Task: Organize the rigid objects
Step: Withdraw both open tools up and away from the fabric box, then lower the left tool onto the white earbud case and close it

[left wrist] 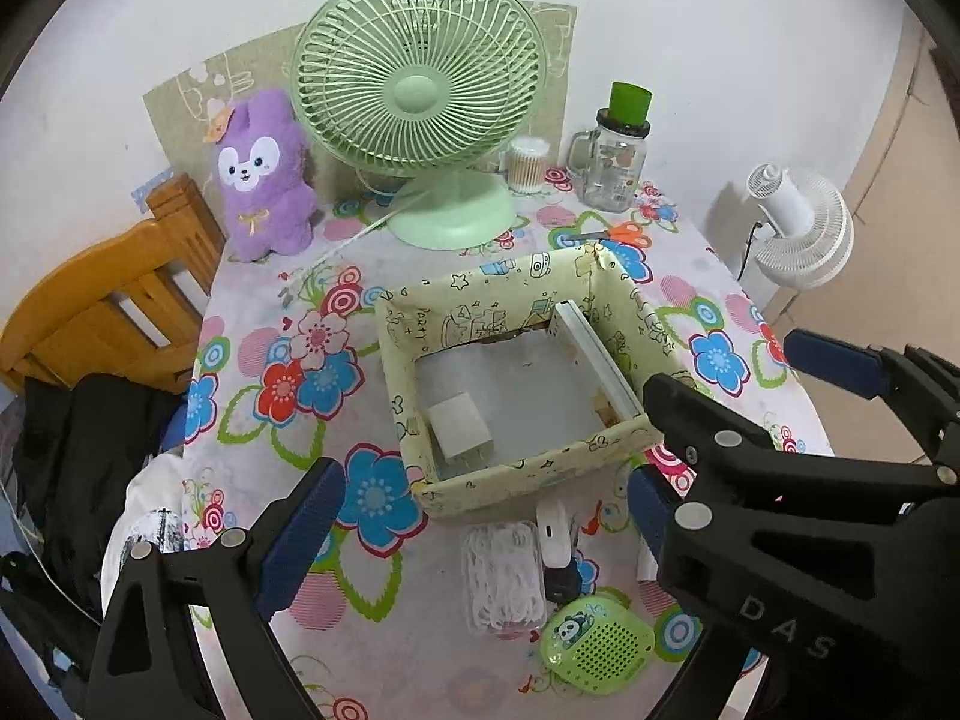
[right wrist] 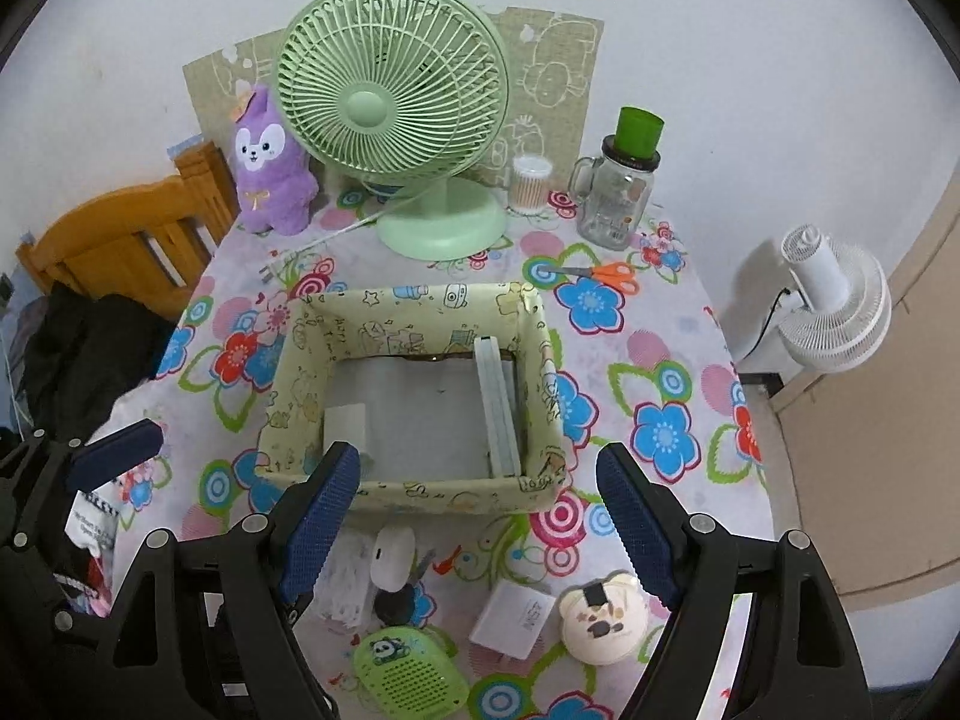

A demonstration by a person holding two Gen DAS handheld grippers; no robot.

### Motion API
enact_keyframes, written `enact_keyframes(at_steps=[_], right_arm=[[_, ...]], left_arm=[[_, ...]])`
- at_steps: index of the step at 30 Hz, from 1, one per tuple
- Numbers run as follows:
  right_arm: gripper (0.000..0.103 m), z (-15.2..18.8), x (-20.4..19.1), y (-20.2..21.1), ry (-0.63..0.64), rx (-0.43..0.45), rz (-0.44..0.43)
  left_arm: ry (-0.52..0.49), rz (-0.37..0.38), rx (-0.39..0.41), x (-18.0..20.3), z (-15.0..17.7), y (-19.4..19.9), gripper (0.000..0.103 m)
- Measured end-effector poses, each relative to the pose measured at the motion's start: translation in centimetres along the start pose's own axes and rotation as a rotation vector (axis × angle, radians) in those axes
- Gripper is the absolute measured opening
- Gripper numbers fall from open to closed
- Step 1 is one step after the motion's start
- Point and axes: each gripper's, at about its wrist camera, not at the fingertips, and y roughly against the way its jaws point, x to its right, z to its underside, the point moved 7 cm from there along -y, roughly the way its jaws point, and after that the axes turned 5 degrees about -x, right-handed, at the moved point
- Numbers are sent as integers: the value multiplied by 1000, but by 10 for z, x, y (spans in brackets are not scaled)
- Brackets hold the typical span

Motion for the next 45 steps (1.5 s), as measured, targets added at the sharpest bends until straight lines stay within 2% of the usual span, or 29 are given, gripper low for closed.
enact_keyframes(at_steps=[8, 19, 24, 38, 45], right_arm=[[83, 15, -3, 4, -29, -22, -17], [83, 39, -5, 4, -55, -47, -15], [83, 45, -2, 4, -55, -44, -14], [83, 63, 23, -16, -35, -64, -16], [83, 72, 37, -36, -21, -97, -31]], left_arm=[[4, 18, -11, -8, 14, 1, 95], [-48, 34, -5, -3, 30, 0, 95], [-72, 9, 7, 1, 34, -2, 91], [-67, 7, -58, 17, 46, -37, 90], [-15, 1, -114, 16, 59, -58, 90]])
